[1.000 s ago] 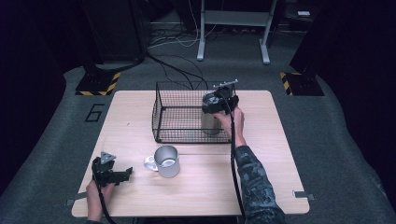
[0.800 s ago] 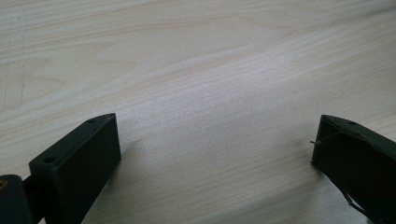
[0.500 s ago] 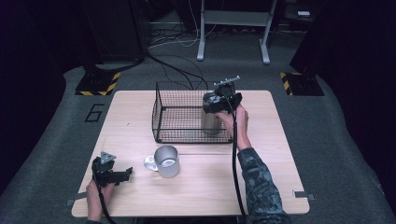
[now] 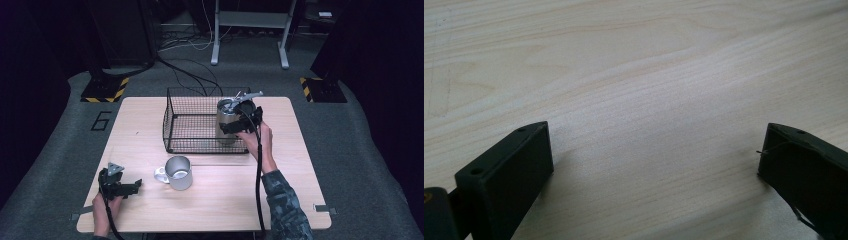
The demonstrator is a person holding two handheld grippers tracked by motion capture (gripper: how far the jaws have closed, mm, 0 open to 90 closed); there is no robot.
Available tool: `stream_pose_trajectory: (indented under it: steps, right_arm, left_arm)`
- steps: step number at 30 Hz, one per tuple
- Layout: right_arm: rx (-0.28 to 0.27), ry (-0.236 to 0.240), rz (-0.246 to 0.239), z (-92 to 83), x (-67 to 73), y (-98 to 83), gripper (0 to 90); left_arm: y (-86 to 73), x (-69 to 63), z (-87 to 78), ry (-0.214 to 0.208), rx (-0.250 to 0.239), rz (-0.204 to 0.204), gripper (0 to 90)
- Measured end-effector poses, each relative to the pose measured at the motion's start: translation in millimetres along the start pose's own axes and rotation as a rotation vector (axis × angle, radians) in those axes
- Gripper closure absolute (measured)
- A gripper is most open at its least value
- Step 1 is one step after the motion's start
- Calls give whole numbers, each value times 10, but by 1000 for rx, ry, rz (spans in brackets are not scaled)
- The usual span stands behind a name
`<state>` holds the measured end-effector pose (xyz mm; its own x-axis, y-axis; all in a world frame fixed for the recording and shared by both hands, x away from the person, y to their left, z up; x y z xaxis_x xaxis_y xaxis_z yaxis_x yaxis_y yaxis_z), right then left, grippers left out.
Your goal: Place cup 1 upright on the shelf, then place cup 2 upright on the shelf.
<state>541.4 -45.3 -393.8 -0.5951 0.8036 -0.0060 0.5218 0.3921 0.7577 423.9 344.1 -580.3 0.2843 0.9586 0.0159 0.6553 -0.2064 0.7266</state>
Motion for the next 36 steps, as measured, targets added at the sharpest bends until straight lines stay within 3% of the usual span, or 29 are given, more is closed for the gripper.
stream_pose_trajectory:
  steps: [16, 18, 23, 30, 36]
  right_arm:
    - [-26, 21, -20, -300, 24, -548, 0]
    - [-29, 32, -26, -345, 27, -684, 0]
    - [-30, 34, -28, -368, 46, -833, 0]
    - [-33, 23, -5, -423, 28, -1139, 0]
    - [-19, -6, 34, -436, -115, -1474, 0]
  left_arm:
    - [2, 1, 4, 1, -4, -2, 8]
    - [2, 2, 5, 2, -4, -3, 8]
    - [3, 2, 5, 2, -4, -4, 8]
    - [4, 1, 6, 1, -5, -5, 8]
    - [4, 3, 5, -1, -1, -4, 8]
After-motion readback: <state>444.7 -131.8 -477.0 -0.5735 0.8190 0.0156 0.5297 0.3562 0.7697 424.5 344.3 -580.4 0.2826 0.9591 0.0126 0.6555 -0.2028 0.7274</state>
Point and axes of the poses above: each handheld gripper's, and its own axes: z roughly forward along the jaws, y roughly out of its top, x roughly to its left, the point moved 7 cm from there along z, roughly forward along the jaws, and after that the axes turned 1 degree about y, right-handed, at the moved point
